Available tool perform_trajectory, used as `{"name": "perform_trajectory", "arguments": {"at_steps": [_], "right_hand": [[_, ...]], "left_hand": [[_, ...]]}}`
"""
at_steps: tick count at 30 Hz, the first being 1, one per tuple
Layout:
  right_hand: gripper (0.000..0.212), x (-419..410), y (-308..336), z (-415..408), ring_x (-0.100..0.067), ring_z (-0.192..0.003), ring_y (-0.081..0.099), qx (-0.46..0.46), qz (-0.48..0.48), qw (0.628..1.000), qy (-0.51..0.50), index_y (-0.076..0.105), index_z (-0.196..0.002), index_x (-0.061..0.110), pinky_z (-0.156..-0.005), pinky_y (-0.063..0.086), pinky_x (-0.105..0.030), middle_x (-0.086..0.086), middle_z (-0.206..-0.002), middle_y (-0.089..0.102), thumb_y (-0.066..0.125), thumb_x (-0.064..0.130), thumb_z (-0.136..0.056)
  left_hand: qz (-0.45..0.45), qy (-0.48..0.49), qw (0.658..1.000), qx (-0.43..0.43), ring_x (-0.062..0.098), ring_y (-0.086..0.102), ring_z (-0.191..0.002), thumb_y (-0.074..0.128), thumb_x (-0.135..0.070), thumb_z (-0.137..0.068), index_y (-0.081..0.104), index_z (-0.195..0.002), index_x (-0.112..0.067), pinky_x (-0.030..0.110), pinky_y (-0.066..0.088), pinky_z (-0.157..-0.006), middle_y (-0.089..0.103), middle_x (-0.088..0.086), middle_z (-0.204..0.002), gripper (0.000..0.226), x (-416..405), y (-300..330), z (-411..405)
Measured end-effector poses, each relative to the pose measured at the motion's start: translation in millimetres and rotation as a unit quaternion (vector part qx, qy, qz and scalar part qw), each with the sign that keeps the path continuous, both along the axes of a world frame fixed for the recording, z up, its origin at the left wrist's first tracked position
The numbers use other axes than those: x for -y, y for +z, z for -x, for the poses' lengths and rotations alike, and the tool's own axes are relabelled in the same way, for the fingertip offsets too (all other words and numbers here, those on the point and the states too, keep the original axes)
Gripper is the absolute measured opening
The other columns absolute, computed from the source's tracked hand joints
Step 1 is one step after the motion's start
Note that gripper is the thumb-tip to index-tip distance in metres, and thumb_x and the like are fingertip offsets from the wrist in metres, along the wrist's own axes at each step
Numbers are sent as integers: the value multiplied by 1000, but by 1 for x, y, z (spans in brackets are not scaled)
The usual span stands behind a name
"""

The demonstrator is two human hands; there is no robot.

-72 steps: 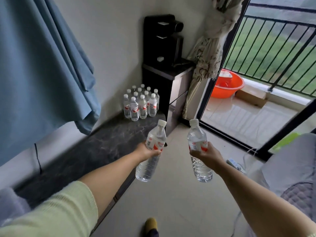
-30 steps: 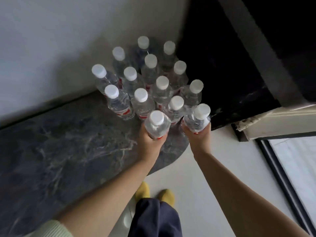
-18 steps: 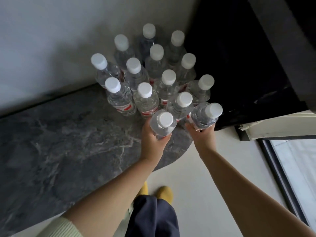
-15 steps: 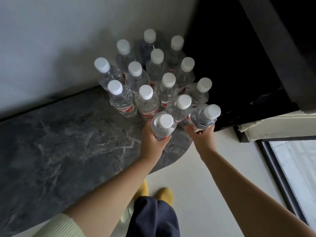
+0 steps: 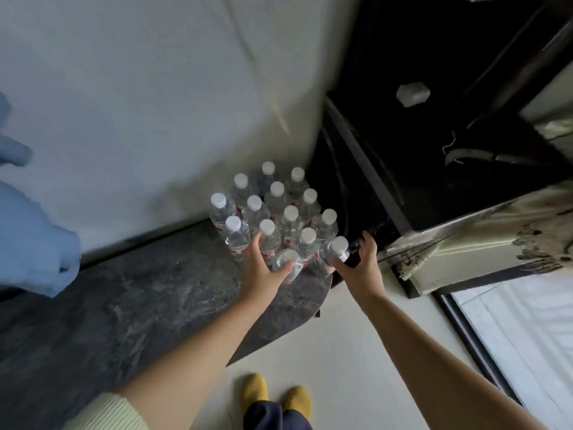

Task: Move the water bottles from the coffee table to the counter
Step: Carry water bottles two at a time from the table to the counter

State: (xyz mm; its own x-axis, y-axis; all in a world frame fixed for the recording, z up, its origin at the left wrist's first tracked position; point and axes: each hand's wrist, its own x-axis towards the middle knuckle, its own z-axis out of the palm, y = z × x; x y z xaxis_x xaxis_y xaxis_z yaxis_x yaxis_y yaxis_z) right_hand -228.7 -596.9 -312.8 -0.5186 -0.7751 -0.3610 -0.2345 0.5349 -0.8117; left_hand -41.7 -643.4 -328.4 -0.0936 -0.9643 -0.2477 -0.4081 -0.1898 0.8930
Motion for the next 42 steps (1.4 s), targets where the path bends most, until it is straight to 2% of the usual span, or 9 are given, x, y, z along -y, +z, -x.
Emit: {"name": "perform_trajectory", "arguments": {"at_steps": [5,9,11,14,19,23,31,38,42], "right_hand": [[80,23,92,-10,-22,-137,38,-68,5,994,90,24,-151,18,-99,35,-25,-6,-155,30,70,32,-86],[67,41,154,-21,-19,-122,48,-145,-1,975,168,31,-148,19,-81,42,-17,-5,-153,30,62,37,-91],[63,49,180,-21,-23,-129,45,-199,-12,961,193,32,-147,18,-94,45,-30,-6,-153,31,57,40,-94],[58,59,219,-23,-29,-134,39,-275,-37,939,205,32,-147,18,-108,37,-47,-6,-153,31,47,44,-97],[54,79,274,-29,-28,-141,27,-389,-46,892,227,32,-147,18,-114,20,-55,-6,-153,31,34,44,-100],[51,92,299,-40,-27,-142,25,-437,-18,865,246,33,-145,17,-116,15,-58,-8,-154,30,30,44,-101],[53,113,314,-49,-27,-142,26,-474,8,828,299,29,-148,20,-116,14,-56,-7,-153,30,27,46,-102],[54,141,318,-40,-24,-144,23,-510,34,771,380,25,-149,20,-114,22,-54,-5,-155,26,23,47,-102],[55,148,310,-42,-24,-143,25,-509,49,745,429,26,-148,21,-115,18,-55,-4,-155,26,22,49,-101]], "left_hand": [[69,-11,997,20,18,38,-135,75,-29,-81,29,-146,-14,26,33,-106,39,7,-146,81,36,93,1],[132,-34,988,69,24,41,-132,69,-32,-86,33,-144,-15,38,37,-107,41,9,-143,71,59,167,-2],[174,-58,976,119,24,40,-132,64,-35,-89,35,-144,-14,39,36,-108,43,10,-142,66,66,196,-7],[248,-87,944,198,26,43,-128,58,-37,-92,39,-142,-14,42,40,-104,46,9,-140,58,72,236,-17],[356,-145,866,320,25,45,-127,44,-40,-98,47,-136,-14,42,36,-105,51,7,-137,47,86,294,-29],[398,-129,829,371,24,44,-126,38,-42,-99,52,-131,-17,44,30,-108,52,4,-133,43,94,320,-44],[360,-85,813,450,22,37,-132,34,-46,-100,49,-133,-20,46,20,-113,48,2,-138,45,92,326,-70],[278,4,826,490,22,36,-134,29,-48,-100,47,-137,-24,47,21,-114,45,1,-143,47,78,315,-80],[238,44,837,491,23,32,-137,30,-47,-100,46,-137,-23,49,17,-115,41,4,-146,47,57,306,-79]]}}
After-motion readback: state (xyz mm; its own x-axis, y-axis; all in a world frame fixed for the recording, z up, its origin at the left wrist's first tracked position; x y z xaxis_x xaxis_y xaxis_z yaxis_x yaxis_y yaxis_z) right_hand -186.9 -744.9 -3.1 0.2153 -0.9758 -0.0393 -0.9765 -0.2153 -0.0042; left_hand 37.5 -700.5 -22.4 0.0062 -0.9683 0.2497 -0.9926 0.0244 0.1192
